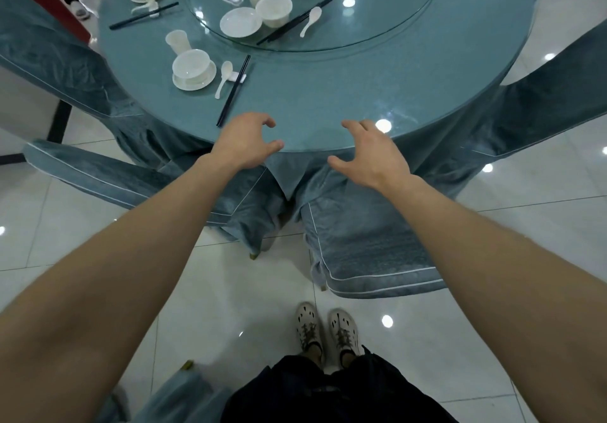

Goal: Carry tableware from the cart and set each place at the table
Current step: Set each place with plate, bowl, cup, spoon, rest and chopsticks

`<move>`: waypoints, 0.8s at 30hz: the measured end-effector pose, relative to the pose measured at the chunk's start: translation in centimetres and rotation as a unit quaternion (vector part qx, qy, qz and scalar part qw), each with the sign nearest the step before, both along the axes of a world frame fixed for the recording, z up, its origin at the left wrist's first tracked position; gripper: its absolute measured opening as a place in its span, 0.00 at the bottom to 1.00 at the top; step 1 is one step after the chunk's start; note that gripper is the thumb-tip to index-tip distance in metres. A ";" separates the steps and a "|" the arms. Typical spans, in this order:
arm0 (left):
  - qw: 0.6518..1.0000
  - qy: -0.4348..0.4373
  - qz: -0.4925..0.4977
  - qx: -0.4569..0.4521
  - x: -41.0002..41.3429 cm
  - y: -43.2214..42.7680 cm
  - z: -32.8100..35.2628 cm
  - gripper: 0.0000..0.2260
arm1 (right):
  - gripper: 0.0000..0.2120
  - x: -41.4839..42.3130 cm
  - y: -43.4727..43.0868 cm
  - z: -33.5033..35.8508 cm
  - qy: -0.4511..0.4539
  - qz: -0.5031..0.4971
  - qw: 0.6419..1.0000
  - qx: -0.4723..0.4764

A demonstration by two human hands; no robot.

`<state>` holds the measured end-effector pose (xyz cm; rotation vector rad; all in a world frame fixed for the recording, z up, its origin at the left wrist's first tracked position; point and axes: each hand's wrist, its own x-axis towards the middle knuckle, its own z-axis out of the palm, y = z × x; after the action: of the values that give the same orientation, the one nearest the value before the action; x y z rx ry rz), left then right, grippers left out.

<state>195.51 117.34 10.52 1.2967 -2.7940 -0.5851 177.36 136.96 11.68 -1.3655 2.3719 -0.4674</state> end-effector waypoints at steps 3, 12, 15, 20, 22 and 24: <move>1.000 0.000 -0.001 0.000 0.1 0.4 0.0 0.24 | 0.37 0.2 0.3 0.0 0.000 0.001 1.000 -0.002; 1.000 -0.002 -0.004 -0.003 0.0 1.2 0.1 0.24 | 0.37 0.5 1.0 0.0 0.002 -0.003 1.000 -0.002; 1.000 -0.004 -0.006 -0.004 0.0 1.2 0.2 0.24 | 0.38 0.4 1.1 0.0 0.001 -0.004 1.000 -0.005; 1.000 -0.006 -0.005 -0.001 0.1 1.3 0.2 0.23 | 0.38 0.2 1.2 0.1 0.004 -0.003 1.000 -0.004; 1.000 -0.009 -0.005 -0.002 0.2 1.3 0.2 0.23 | 0.38 0.1 1.3 0.1 0.003 -0.004 1.000 -0.004; 1.000 -0.011 -0.007 -0.003 0.3 1.2 0.1 0.23 | 0.38 0.1 1.3 0.1 0.001 -0.004 1.000 -0.004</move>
<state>195.82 118.58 10.66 1.2911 -2.8225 -0.5674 177.43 138.29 11.74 -1.3610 2.3816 -0.4785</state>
